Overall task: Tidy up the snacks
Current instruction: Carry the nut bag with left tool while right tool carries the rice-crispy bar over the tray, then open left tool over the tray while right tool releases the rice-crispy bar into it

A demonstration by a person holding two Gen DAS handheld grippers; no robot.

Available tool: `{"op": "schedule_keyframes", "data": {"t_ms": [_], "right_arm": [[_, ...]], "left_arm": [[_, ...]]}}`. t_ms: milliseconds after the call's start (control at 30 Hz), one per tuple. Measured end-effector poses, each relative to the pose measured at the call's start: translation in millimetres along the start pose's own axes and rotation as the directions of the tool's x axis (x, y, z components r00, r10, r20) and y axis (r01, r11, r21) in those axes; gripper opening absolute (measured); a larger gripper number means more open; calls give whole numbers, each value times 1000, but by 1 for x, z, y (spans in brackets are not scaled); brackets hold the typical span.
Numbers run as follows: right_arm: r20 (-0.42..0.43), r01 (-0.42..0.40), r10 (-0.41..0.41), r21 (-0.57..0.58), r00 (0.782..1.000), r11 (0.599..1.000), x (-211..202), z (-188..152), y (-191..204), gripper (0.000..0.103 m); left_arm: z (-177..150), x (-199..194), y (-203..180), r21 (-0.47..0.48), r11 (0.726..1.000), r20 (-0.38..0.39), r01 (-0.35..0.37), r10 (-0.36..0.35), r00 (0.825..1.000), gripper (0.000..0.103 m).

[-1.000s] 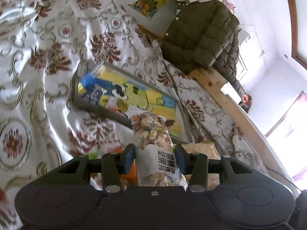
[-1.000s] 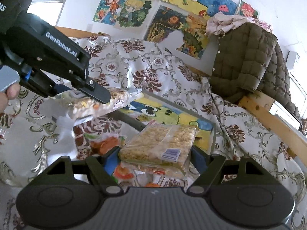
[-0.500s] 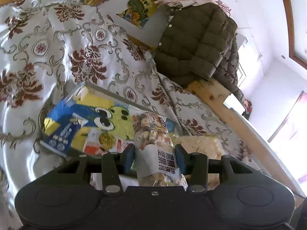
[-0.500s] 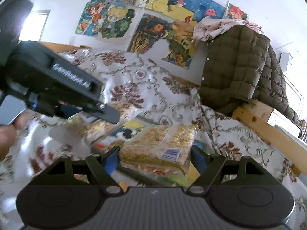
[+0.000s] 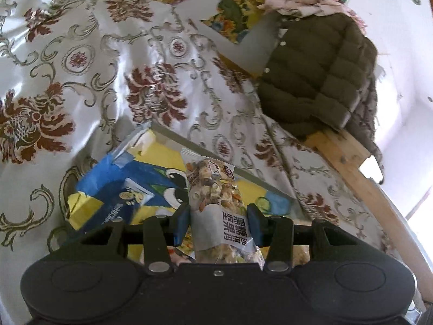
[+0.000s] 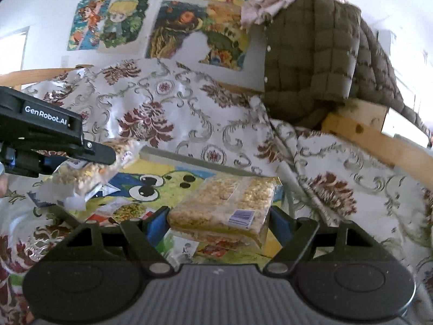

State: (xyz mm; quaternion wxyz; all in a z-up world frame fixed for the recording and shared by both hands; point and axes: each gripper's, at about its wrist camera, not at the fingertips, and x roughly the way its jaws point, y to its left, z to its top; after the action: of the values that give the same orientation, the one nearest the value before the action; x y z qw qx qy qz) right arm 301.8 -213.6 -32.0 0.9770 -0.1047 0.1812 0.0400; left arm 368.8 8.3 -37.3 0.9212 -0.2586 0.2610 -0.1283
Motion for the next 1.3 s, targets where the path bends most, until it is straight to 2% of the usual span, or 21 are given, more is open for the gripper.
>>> {"op": "schedule_keyframes", "data": {"t_ms": [100,200,367,600,867,1067,1133,1300], "right_arm": [[-27,-6,6,21,1000,1000,10,-3,-1,81],[-44,-9,10,32,999,999,17,-5,-1,81],[-64,-18,20,30,998,999,20,-9,2,82],[-90,-26,28,20,996,999,24,-12,5,82],[-126,-28,30,20,992,999,30,-19,6,82],[-165,-34,45,66,985,997,31,-20,2,83],[-174,-36,49,79,984,996,30,-19,0,84],[-182,-33,50,95,982,995,25,-18,-4,89]], "left_arm": [[1,9,5,1,999,-7,-33,33,999,47],[1,15,7,-4,1000,-13,-28,28,1000,47],[-3,24,-4,43,999,-12,-27,28,1000,47],[-14,40,-15,85,996,-49,-31,35,998,47],[-24,51,-12,85,995,-109,-43,52,993,48],[-28,50,-13,109,993,-112,-46,58,992,48],[-29,48,-15,117,992,-107,-53,65,992,50],[-29,39,-19,131,990,-93,-55,67,993,66]]}}
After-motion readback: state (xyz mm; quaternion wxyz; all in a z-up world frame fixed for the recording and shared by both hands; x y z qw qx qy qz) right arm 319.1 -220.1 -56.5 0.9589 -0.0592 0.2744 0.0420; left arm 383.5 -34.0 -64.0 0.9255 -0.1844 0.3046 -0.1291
